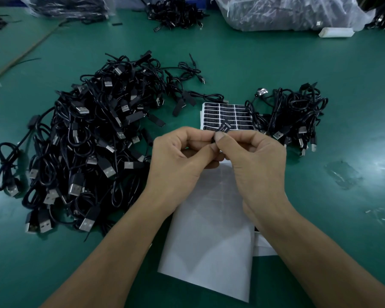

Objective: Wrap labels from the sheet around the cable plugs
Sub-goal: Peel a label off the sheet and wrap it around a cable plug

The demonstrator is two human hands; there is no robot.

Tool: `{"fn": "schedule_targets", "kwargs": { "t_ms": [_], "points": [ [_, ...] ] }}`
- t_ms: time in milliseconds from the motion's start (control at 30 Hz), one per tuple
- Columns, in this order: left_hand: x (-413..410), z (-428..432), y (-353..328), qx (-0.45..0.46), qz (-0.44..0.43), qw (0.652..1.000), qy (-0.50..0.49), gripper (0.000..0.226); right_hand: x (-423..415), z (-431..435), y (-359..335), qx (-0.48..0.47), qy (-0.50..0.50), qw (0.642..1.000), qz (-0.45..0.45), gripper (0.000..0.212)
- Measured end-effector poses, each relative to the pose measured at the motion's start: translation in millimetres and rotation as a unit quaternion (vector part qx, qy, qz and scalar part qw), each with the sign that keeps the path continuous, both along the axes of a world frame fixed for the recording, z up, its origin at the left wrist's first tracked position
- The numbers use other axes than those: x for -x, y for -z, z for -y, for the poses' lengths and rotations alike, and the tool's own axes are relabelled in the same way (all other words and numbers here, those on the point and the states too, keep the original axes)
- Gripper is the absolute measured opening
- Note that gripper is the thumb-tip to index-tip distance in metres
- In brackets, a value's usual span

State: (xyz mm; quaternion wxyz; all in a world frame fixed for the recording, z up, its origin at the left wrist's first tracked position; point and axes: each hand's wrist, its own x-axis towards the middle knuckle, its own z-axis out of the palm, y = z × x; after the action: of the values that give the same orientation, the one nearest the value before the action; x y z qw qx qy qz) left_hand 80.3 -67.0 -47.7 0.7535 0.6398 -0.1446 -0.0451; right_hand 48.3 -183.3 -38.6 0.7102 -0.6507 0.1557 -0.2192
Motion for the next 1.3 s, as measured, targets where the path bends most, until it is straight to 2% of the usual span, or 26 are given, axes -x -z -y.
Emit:
{"fn": "schedule_targets", "kwargs": {
  "t_ms": [100, 267, 500, 800, 1067, 1133, 1233, 1300],
  "points": [
    [1, 0, 0, -0.001, 0.008, 1.000, -0.001, 0.014, 0, 1, 0, -0.006, 0.000, 1.000, -0.001, 0.010],
    [1, 0, -1, 0.007, 0.008, 1.000, -0.005, 0.013, -1, 2, 1, -0.019, 0.020, 1.000, -0.010, 0.025],
    [1, 1, -1, 0.014, 0.005, 1.000, -0.002, 0.015, -2, 4, 2, -0.017, -0.022, 1.000, -0.011, 0.030],
    [0, 0, -1, -0.014, 0.023, 1.000, -0.015, 0.013, -1, 10, -2, 0.071, -0.052, 0.994, 0.063, 0.020],
    [1, 0, 3, -0.136, 0.136, 0.981, -0.012, 0.024, -1, 16, -1, 0.145, -0.053, 0.985, 0.076, 0.014],
    [1, 0, 2, -0.167, 0.165, 0.972, -0.014, 0.020, 0, 16, -2, 0.169, -0.060, 0.980, 0.085, 0.015],
    [-2, 0, 1, -0.156, 0.161, 0.974, -0.031, 0.022, 0, 16, -1, 0.184, -0.065, 0.977, 0.082, 0.022],
    [-3, 0, -1, -0.126, 0.139, 0.981, -0.042, 0.017, 1, 15, -1, 0.173, -0.086, 0.979, 0.060, 0.019]
  ]
}}
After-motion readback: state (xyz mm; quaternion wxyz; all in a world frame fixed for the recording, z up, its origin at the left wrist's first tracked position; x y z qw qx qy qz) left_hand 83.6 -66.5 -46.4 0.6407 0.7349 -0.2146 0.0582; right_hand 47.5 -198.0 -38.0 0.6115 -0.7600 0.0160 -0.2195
